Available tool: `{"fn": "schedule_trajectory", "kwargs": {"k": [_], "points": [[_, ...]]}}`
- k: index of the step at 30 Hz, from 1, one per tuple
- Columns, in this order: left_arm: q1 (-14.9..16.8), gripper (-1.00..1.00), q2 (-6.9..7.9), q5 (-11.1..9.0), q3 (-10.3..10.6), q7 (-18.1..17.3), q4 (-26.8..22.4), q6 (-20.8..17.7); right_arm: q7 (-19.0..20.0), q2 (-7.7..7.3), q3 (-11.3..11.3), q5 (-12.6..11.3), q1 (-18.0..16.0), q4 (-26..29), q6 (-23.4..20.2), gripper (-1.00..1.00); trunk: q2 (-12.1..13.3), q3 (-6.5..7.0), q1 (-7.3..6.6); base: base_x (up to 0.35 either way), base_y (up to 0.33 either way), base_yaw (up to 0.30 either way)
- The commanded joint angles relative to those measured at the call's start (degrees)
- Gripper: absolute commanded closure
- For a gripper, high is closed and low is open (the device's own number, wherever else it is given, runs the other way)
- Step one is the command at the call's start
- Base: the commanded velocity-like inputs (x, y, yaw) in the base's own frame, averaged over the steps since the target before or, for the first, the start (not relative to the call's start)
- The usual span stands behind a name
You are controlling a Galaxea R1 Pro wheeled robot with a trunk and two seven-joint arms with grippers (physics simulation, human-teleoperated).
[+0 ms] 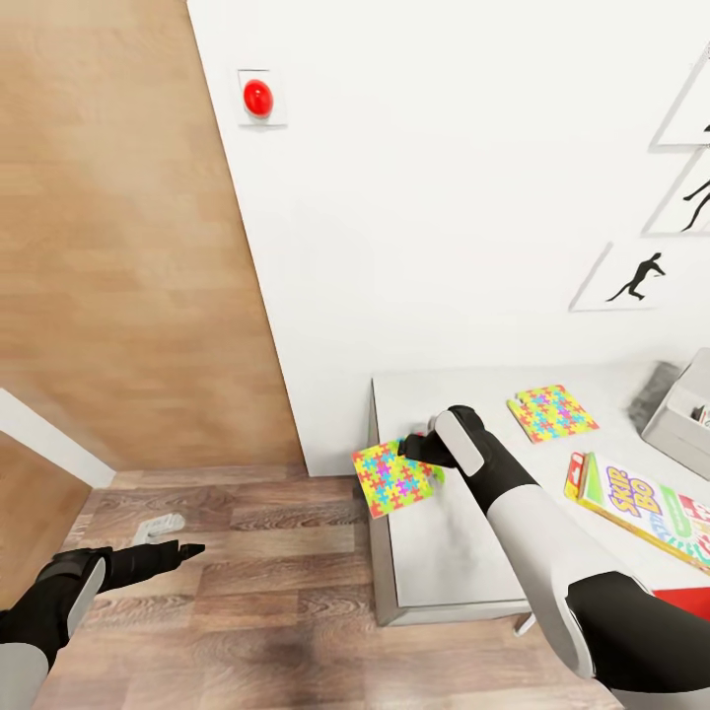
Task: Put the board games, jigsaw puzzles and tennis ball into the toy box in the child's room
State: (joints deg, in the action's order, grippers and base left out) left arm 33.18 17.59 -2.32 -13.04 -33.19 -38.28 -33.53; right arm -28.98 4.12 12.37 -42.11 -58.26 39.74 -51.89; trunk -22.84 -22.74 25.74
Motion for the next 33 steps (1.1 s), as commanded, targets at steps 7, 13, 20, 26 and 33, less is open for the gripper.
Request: {"fn": "schedule_trajectory", "kwargs": {"k": [7, 13, 20, 26, 33], "points": [[0.04, -1.00, -0.02, -0.23, -0.15, -0.19, -0.04, -0.49, -0.55, -0.07, 0.20, -1.22, -0.01, -1.05, -0.06, -1.00, -0.07, 0.49, 0.05, 0.000, 0.001, -0.004], [0.04, -1.00, -0.02, -0.23, -0.15, -0.21, -0.04, -0.49, -0.55, -0.08, 0.20, -1.22, -0.01, -0.73, 0.00, -1.00, -0.07, 1.03, 0.05, 0.000, 0.000, -0.049], [0.04, -1.00, -0.02, -0.23, -0.15, -0.21, -0.04, -0.49, -0.55, -0.15, 0.20, -1.40, 0.08, 3.58, -0.13, -1.00, -0.07, 1.67, 0.05, 0.000, 0.000, -0.066], [0.04, -1.00, -0.02, -0.23, -0.15, -0.21, -0.04, -0.49, -0.65, -0.16, 0.20, -1.70, 0.50, 6.76, -0.27, -1.00, -0.07, 2.22, 0.05, 0.000, 0.000, -0.069], [0.04, -1.00, -0.02, -0.23, -0.15, -0.21, -0.04, -0.49, -0.71, -0.21, 0.13, -1.88, 1.20, 11.52, -0.68, -1.00, -0.07, 2.86, 0.05, 0.000, 0.000, -0.069]]}}
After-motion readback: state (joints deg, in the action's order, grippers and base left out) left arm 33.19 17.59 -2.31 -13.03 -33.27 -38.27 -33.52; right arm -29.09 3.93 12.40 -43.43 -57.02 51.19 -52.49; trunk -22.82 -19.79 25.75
